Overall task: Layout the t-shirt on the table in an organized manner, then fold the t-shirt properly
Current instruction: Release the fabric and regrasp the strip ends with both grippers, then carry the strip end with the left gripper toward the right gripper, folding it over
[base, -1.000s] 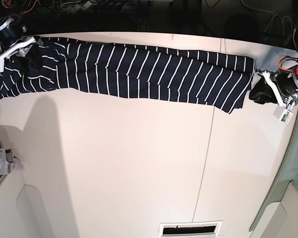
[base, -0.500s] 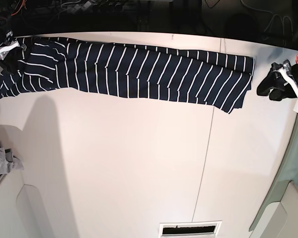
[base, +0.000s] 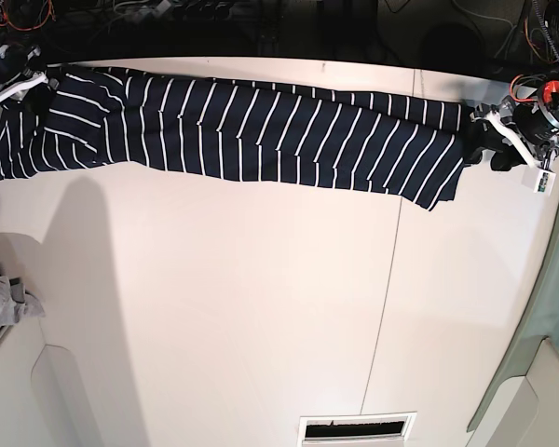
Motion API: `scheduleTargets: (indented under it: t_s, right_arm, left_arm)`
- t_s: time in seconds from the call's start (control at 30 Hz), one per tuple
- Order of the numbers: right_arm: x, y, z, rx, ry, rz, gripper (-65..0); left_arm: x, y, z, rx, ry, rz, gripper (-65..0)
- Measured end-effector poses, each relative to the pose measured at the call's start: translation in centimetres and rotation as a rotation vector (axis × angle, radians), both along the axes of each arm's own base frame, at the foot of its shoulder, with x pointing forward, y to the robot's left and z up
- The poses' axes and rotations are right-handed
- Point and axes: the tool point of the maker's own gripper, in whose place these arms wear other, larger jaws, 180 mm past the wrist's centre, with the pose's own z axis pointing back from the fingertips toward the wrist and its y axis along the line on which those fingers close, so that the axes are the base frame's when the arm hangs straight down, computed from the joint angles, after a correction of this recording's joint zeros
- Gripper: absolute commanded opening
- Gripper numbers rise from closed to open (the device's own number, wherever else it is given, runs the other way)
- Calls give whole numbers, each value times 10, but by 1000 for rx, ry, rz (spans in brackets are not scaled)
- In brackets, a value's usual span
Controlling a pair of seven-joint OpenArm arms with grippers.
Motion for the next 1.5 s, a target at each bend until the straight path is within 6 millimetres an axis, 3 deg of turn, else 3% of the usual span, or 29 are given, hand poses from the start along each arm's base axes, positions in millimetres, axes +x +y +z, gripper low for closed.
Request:
scheduleTargets:
  t_s: [0.13, 0.33, 0.67, 0.83, 0.9, 0.93, 1.03, 1.07, 1.17, 1.33, 1.4, 1.5]
  right_arm:
    - [0, 0, 0, 0, -1, 0, -650]
    - [0, 0, 0, 1, 3, 2, -650]
    - [3, 3, 4, 34, -25, -15, -650]
    - [3, 3, 3, 36, -20, -13, -650]
    - [3, 3, 3, 37, -19, -13, -650]
    - [3, 3, 3, 37, -20, -13, -650]
    - [3, 3, 3, 37, -19, -13, -650]
    - [3, 3, 3, 37, -19, -13, -650]
    - [1, 4, 2, 39, -9, -9, -650]
    - [0, 5, 1, 41, -2, -6, -650]
    - [0, 5, 1, 41, -3, -5, -650]
    - [2, 6, 3, 57, -16, -12, -650]
  left_arm:
    - [-10, -1, -14, -11, 45, 5, -237]
    - [-9, -6, -14, -34, 38, 4, -237]
    - [-18, -20, -34, -60, 74, -14, -237]
    - [-22, -39, -36, -90, 78, -100, -239]
    - [-23, -51, -37, -119, 70, -116, -284]
    - [-22, -55, -37, -133, 63, -112, -344]
    - [-20, -69, -39, -171, 34, -96, -627]
    - [-18, -74, -38, -185, 17, -89, -650]
    - [-15, -72, -34, -188, -13, -81, -650]
    - [1, -53, -22, -154, -51, -43, -650]
    - [5, -52, -9, -144, -55, -51, -650]
    - [11, -67, 22, -140, -111, -119, -650]
